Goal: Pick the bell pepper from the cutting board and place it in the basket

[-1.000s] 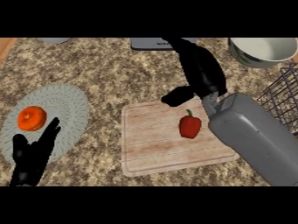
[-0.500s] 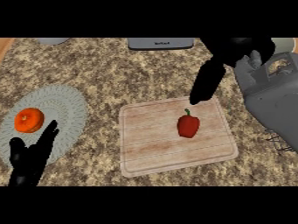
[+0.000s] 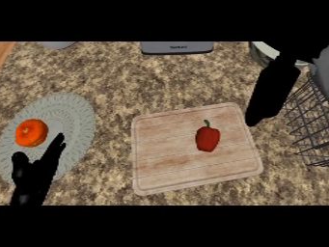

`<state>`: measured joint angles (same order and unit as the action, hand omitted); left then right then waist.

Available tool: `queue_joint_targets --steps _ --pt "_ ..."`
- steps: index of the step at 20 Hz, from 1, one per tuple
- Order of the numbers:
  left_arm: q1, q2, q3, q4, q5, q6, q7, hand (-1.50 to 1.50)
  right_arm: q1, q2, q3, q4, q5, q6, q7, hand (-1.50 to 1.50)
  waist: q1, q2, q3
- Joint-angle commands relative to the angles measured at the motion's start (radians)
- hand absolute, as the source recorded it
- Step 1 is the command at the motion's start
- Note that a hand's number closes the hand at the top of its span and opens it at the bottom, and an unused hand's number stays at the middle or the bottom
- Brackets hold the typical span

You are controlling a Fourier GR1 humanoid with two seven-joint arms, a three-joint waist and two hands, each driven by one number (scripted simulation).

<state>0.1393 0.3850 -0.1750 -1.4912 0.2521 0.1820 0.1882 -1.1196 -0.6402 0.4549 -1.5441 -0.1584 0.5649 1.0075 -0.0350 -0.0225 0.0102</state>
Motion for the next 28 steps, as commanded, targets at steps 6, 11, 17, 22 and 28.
queue_joint_targets --steps 6,11,17,22,28 --pt "0.017 -0.016 -0.005 0.087 -0.002 -0.027 0.026 0.0 0.052 -0.027 0.023 -0.106 -0.069 -0.02 0.196 -1.5 0.016 0.016 -0.012" --pt "0.01 -0.021 0.004 0.089 -0.008 -0.031 0.028 0.0 0.125 0.01 0.058 -0.165 -0.029 -0.073 0.201 -1.5 0.023 0.018 -0.011" --pt "0.008 -0.066 -0.027 0.068 -0.038 -0.005 0.045 0.0 0.234 0.068 0.116 -0.175 0.12 -0.134 0.152 -1.5 0.028 0.019 -0.011" --pt "-0.008 -0.055 -0.002 0.084 -0.03 -0.021 0.056 0.0 0.308 0.096 0.175 -0.104 0.228 -0.15 0.093 -1.5 0.035 0.023 -0.011" --pt "-0.035 -0.086 -0.022 0.068 -0.056 -0.001 0.102 0.0 0.378 0.135 0.188 -0.121 0.317 -0.176 0.053 -1.5 0.03 0.022 -0.01"
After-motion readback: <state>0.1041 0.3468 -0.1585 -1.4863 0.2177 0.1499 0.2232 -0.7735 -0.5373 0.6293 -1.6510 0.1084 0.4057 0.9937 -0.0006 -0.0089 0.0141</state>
